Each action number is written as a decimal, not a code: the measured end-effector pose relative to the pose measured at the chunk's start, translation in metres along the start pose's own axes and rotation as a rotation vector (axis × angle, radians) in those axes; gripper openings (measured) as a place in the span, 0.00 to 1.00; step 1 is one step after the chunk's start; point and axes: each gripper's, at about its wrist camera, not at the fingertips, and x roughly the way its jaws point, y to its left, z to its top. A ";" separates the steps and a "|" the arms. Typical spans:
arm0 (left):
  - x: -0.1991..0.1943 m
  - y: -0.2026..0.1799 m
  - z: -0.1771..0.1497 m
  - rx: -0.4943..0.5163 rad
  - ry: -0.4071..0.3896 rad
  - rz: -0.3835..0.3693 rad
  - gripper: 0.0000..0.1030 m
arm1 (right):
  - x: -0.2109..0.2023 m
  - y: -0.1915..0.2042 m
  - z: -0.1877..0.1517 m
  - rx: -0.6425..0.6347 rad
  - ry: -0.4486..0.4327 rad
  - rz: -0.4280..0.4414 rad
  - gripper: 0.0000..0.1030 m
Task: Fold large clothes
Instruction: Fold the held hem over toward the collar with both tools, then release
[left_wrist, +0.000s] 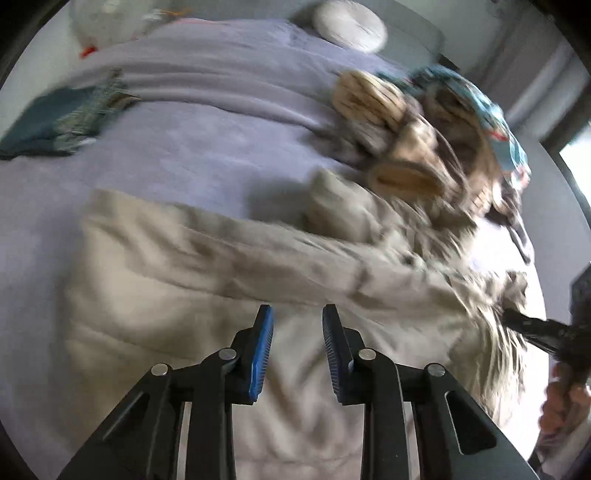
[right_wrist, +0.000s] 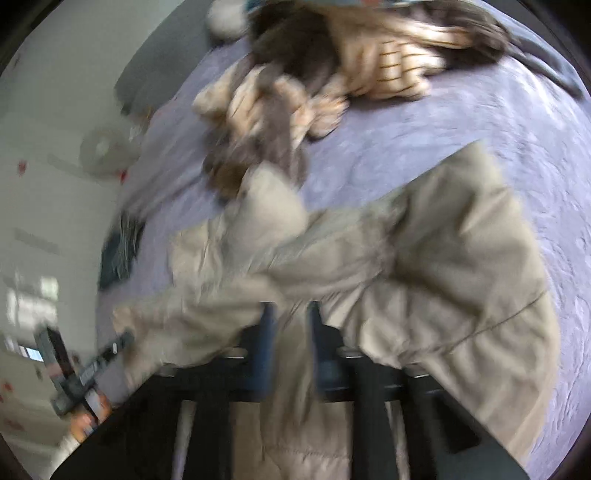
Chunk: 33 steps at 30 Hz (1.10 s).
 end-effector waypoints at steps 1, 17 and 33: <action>0.010 -0.010 -0.002 0.020 -0.002 0.018 0.29 | 0.012 0.008 -0.004 -0.039 0.018 -0.019 0.14; 0.065 0.002 0.025 0.056 -0.026 0.148 0.29 | 0.054 -0.039 0.034 -0.017 -0.005 -0.053 0.00; 0.092 0.101 0.028 -0.075 -0.059 0.387 0.30 | 0.035 -0.135 0.052 0.070 -0.110 -0.310 0.00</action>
